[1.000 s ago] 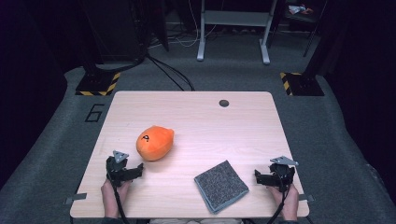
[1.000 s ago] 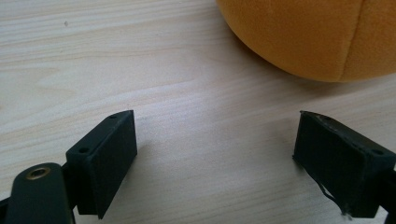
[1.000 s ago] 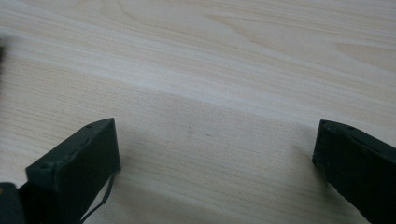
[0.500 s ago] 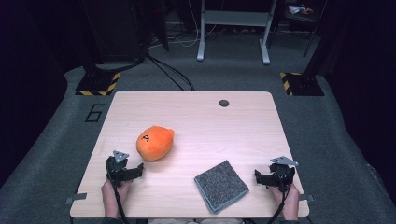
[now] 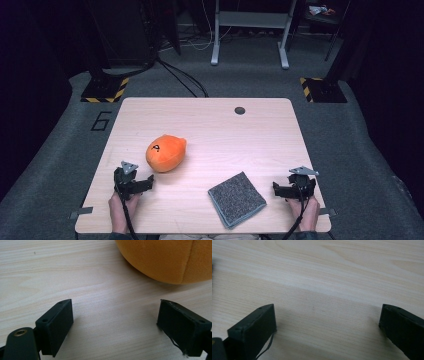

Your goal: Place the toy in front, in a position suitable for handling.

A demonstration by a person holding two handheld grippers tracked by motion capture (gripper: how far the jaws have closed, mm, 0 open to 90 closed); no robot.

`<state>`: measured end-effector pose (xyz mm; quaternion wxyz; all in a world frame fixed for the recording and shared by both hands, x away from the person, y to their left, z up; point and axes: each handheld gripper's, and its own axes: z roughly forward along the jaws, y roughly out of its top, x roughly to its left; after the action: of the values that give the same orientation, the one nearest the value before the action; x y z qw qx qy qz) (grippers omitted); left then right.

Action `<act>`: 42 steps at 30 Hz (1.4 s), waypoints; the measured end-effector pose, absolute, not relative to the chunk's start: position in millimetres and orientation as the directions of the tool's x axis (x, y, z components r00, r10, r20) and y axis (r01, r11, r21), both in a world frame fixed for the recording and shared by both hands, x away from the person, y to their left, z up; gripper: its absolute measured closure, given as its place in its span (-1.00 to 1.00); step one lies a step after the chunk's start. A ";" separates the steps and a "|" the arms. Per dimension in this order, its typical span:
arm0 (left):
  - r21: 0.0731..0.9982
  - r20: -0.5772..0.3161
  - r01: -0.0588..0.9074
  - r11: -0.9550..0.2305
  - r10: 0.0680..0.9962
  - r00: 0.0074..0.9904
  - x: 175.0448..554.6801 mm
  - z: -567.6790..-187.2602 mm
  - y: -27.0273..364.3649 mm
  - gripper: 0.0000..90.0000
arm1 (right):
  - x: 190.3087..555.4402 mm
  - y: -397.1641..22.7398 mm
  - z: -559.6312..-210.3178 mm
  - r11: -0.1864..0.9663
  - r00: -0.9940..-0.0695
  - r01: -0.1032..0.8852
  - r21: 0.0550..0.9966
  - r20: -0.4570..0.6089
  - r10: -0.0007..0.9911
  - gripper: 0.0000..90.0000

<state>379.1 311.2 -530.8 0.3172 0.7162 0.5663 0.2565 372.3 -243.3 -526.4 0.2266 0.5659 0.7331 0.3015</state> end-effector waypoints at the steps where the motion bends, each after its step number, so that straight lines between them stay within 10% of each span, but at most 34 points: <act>1: 0.745 0.008 0.648 -0.157 0.974 0.227 379.1 -530.8 311.2 -0.72 | 371.1 -242.7 -525.5 0.164 -0.256 0.692 0.703 0.026 0.966 -1.00; 19: 0.745 0.009 0.649 -0.158 0.974 0.227 379.0 -530.7 311.1 -0.71 | 340.2 -178.5 -481.7 0.304 -0.462 0.598 0.742 0.009 0.887 -1.00; 42: 0.744 0.009 0.649 -0.158 0.974 0.226 378.9 -530.7 311.1 -0.71 | 333.1 -105.8 -514.2 0.480 -0.625 0.592 0.647 -0.007 0.781 -0.82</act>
<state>378.9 311.1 -530.7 0.3164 0.7163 0.5665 0.2567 333.1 -105.8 -514.2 0.1524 0.4055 0.8467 0.3090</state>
